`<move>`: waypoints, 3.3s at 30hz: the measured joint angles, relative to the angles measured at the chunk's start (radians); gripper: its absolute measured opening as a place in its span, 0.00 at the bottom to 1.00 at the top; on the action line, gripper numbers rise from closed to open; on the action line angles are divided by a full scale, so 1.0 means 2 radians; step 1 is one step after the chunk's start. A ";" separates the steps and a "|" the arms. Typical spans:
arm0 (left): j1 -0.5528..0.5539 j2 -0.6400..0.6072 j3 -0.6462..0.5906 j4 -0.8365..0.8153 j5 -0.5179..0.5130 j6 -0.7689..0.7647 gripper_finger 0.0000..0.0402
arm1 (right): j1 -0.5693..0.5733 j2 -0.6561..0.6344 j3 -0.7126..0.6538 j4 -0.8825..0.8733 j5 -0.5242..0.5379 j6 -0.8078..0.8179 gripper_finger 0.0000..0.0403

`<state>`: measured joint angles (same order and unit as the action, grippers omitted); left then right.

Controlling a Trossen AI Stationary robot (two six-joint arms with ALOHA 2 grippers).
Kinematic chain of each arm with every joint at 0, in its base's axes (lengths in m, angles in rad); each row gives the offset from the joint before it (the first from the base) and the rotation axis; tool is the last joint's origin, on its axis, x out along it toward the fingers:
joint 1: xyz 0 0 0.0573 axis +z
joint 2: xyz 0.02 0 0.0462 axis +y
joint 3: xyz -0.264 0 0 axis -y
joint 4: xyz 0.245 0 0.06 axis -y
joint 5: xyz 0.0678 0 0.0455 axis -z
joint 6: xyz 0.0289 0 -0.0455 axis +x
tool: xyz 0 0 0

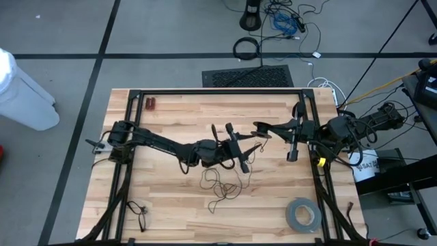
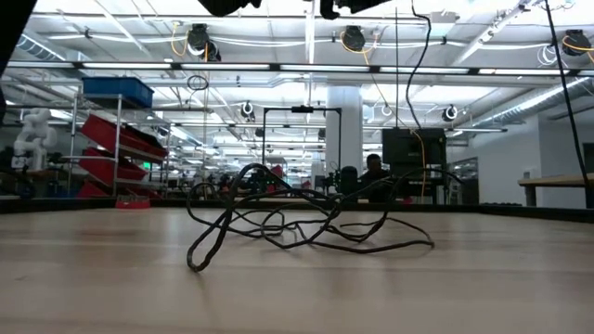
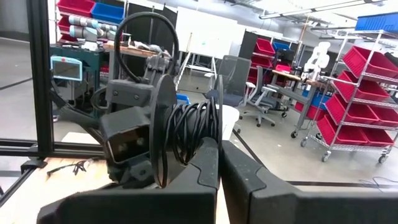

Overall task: Coil cords
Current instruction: Uncoil the black wire from the spool

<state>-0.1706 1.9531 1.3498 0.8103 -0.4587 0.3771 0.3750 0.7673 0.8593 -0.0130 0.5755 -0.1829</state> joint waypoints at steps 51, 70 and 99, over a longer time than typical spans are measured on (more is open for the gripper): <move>-0.126 -0.150 0.127 -0.389 -0.215 0.042 0.00 | 0.002 0.030 0.000 -0.020 0.027 0.021 0.00; -0.140 -0.242 0.052 -0.841 -0.212 -0.356 0.00 | 0.027 0.016 0.000 0.048 0.022 0.014 0.00; -0.108 -0.196 -0.095 -0.424 -0.112 -0.223 0.33 | 0.002 0.033 0.000 0.120 0.028 -0.060 0.00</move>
<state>-0.3862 1.5608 1.1594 -0.0376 -0.6820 -0.0689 0.3786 0.8341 0.8593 0.2268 0.6323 -0.3034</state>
